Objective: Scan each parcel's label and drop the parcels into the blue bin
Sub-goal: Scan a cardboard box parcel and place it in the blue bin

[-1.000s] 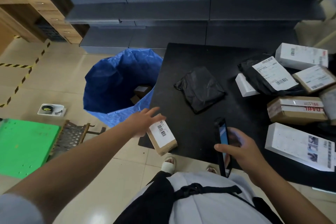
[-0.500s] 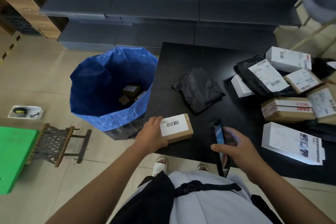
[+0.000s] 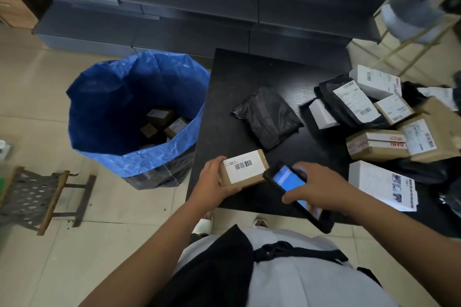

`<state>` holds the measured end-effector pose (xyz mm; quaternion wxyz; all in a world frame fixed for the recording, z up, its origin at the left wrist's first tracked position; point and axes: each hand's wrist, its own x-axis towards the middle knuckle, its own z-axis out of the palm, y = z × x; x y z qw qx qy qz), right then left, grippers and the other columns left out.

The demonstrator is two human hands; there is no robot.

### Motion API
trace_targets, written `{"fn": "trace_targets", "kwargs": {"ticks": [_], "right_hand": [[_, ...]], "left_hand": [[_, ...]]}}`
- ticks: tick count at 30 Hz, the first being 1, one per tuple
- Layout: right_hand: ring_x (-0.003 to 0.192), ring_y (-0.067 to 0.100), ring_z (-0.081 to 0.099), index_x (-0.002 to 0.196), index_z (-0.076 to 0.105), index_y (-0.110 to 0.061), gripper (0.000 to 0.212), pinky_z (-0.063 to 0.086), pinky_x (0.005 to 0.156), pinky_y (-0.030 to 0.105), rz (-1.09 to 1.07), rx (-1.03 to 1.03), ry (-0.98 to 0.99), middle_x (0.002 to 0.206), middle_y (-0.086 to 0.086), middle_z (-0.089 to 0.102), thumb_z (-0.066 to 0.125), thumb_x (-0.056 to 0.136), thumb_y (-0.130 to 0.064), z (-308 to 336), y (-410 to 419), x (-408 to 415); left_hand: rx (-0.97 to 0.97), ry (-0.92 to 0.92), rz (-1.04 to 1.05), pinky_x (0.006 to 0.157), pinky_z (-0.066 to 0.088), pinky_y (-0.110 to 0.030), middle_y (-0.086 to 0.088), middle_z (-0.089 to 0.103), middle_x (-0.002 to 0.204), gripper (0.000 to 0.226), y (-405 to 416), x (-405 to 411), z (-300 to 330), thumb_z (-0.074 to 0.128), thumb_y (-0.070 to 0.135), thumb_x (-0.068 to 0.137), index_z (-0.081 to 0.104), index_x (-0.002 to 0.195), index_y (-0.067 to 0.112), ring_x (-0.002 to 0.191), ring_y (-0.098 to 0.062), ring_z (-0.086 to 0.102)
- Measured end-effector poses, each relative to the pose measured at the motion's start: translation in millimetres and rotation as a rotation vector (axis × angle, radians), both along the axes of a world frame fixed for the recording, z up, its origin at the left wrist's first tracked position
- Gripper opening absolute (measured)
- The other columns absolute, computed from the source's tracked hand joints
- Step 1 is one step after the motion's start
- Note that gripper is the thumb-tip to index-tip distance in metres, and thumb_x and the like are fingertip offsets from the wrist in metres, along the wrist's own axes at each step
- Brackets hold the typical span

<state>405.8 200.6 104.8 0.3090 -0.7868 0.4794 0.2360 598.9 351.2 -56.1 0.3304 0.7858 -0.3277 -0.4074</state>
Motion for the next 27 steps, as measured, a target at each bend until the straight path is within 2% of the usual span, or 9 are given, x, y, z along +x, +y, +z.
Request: {"fn": "trace_targets", "kwargs": {"ticks": [4,7,9,12,14,16,18,22,27], "right_hand": [[0.089,0.016,0.068,0.126,0.058,-0.024,0.071,0.051,0.073,0.03,0.247,-0.064,0.276,0.115,-0.004,0.067,0.081,0.068,-0.058,11.7,2.2,29.1],[0.097,0.02,0.066,0.129,0.057,-0.021,0.077,0.054,0.084,0.033,0.322,-0.085,0.376,0.114,-0.003,0.067,0.08,0.066,-0.061,12.1,6.7,44.8],[0.093,0.02,0.064,0.119,0.058,-0.022,0.069,0.053,0.082,0.032,0.327,-0.081,0.403,0.109,-0.003,0.067,0.08,0.067,-0.061,12.3,10.8,53.3],[0.079,0.017,0.059,0.087,0.05,-0.025,0.05,0.045,0.069,0.03,0.308,-0.113,0.408,0.088,-0.006,0.062,0.08,0.066,-0.06,12.1,15.3,59.4],[0.082,0.019,0.06,0.092,0.052,-0.025,0.052,0.043,0.07,0.03,0.298,-0.135,0.414,0.086,-0.007,0.06,0.079,0.066,-0.061,13.1,17.5,60.9],[0.089,0.02,0.062,0.106,0.055,-0.025,0.058,0.044,0.073,0.031,0.289,-0.151,0.42,0.095,-0.006,0.063,0.079,0.067,-0.062,14.2,19.2,61.4],[0.089,0.02,0.063,0.11,0.056,-0.024,0.061,0.045,0.074,0.031,0.281,-0.159,0.425,0.096,-0.005,0.064,0.078,0.068,-0.062,14.9,19.9,60.3],[0.077,0.016,0.059,0.086,0.05,-0.025,0.051,0.042,0.067,0.029,0.253,-0.154,0.408,0.082,-0.007,0.06,0.079,0.066,-0.061,13.0,19.9,55.3],[0.069,0.014,0.057,0.077,0.047,-0.025,0.049,0.039,0.063,0.028,0.243,-0.162,0.396,0.076,-0.006,0.06,0.08,0.065,-0.06,17.8,21.0,52.6]], "left_hand": [[-0.047,0.027,0.01,0.109,0.041,-0.034,0.016,0.035,0.142,0.085,2.8,-0.7,-7.6,0.087,0.034,0.074,0.035,0.142,0.039,0.127,-0.004,0.036],[-0.061,0.042,0.014,0.111,0.041,-0.039,0.018,0.033,0.14,0.087,2.9,-0.8,-10.6,0.087,0.034,0.074,0.034,0.143,0.04,0.132,-0.009,0.036],[-0.066,0.038,0.007,0.111,0.042,-0.042,0.014,0.034,0.143,0.087,2.9,0.2,-12.1,0.087,0.036,0.074,0.034,0.143,0.04,0.134,-0.012,0.036],[-0.075,0.026,-0.01,0.111,0.042,-0.044,0.01,0.034,0.145,0.087,2.8,1.4,-11.5,0.086,0.034,0.075,0.034,0.145,0.035,0.135,-0.014,0.034],[-0.065,0.02,-0.017,0.11,0.043,-0.045,0.009,0.034,0.148,0.089,2.7,0.6,-10.6,0.086,0.036,0.075,0.033,0.147,0.034,0.137,-0.014,0.035],[-0.042,0.007,-0.018,0.109,0.045,-0.047,0.011,0.032,0.151,0.092,2.8,0.1,-9.1,0.085,0.042,0.075,0.028,0.147,0.038,0.138,-0.014,0.037],[-0.022,-0.004,-0.033,0.108,0.046,-0.049,0.011,0.03,0.154,0.095,2.4,0.2,-7.6,0.083,0.046,0.075,0.024,0.148,0.04,0.14,-0.014,0.037],[0.0,-0.026,-0.066,0.109,0.044,-0.051,0.009,0.028,0.157,0.098,2.1,1.1,-6.0,0.081,0.047,0.077,0.021,0.154,0.036,0.143,-0.016,0.034],[0.007,-0.045,-0.085,0.11,0.043,-0.05,0.008,0.028,0.158,0.099,1.6,2.2,-5.4,0.082,0.049,0.077,0.02,0.154,0.036,0.144,-0.016,0.033]]}}
